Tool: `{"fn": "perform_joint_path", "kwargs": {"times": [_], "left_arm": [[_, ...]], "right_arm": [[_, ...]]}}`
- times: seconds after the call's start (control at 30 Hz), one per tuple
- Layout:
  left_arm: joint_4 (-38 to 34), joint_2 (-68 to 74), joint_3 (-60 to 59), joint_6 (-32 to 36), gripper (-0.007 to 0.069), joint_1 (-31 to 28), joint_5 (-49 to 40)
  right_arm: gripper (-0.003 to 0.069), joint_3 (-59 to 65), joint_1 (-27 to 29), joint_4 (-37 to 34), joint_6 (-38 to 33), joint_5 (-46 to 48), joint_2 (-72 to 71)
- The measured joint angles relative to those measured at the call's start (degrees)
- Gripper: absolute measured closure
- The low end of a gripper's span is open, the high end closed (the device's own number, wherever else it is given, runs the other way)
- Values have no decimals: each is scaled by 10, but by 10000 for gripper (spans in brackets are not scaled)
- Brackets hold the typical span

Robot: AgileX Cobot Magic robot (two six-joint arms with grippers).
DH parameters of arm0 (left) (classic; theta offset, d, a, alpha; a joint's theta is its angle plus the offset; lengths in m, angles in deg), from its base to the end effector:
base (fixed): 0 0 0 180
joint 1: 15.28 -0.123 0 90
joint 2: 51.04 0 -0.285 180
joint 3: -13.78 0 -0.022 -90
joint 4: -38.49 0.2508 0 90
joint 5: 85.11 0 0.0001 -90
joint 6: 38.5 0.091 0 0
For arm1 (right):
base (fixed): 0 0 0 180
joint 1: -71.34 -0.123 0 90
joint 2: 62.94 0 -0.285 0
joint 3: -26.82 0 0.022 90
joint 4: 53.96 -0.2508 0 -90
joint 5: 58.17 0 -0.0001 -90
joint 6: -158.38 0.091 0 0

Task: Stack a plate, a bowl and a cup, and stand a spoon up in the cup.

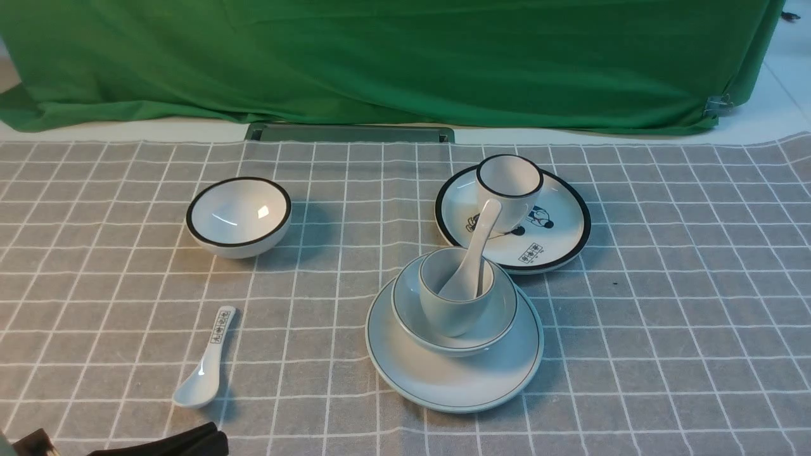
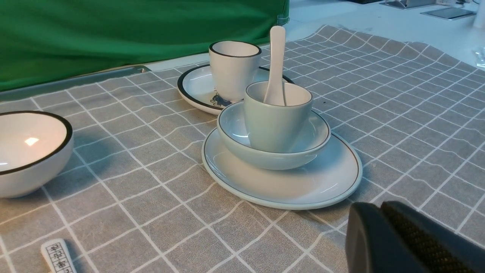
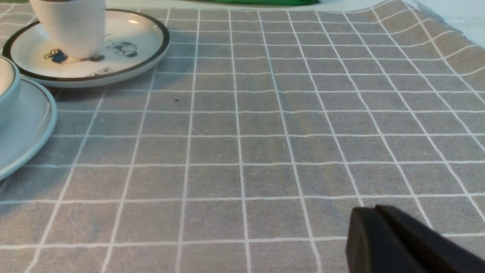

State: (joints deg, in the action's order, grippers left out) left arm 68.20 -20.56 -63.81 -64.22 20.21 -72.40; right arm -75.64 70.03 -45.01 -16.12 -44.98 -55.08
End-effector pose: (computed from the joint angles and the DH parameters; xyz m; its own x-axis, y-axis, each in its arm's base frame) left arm 0.0671 -0.0600 0.1996 -0.0596 0.1145 -0.9916 0.6699 0.7411 0.0453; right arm 0.0559 -0.0020 0.1906 -0.1471 -0.0595 -0.9873 0.0040 0.9981 -0.0607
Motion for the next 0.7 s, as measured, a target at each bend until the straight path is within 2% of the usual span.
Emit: {"fn": "perform_joint_path", "kwargs": {"times": [0.23, 0.3, 0.37, 0.4, 0.47, 0.53, 0.57, 0.63, 0.7], "left_arm": [[-20, 0, 0, 51, 612, -1, 10], [-44, -3, 0, 83, 612, -9, 16], [-99, -13, 0, 137, 612, -41, 26], [-99, -15, 0, 137, 612, -41, 27], [-162, -37, 0, 187, 612, -100, 33], [-181, -52, 0, 198, 612, -130, 34], [-201, -76, 0, 205, 612, -178, 35], [-212, -105, 0, 209, 612, -236, 37], [-215, -118, 0, 209, 612, -261, 37]], "right_arm": [[601, 0, 0, 0, 0, 0, 0], [596, 0, 0, 0, 0, 0, 0], [587, 0, 0, 0, 0, 0, 0], [585, 0, 0, 0, 0, -1, 0], [580, 0, 0, 0, 0, -2, 0], [577, 0, 0, 0, 0, -2, 0], [573, 0, 0, 0, 0, -2, 0], [571, 0, 0, 0, 0, -2, 0], [568, 0, 0, 0, 0, -2, 0]]}}
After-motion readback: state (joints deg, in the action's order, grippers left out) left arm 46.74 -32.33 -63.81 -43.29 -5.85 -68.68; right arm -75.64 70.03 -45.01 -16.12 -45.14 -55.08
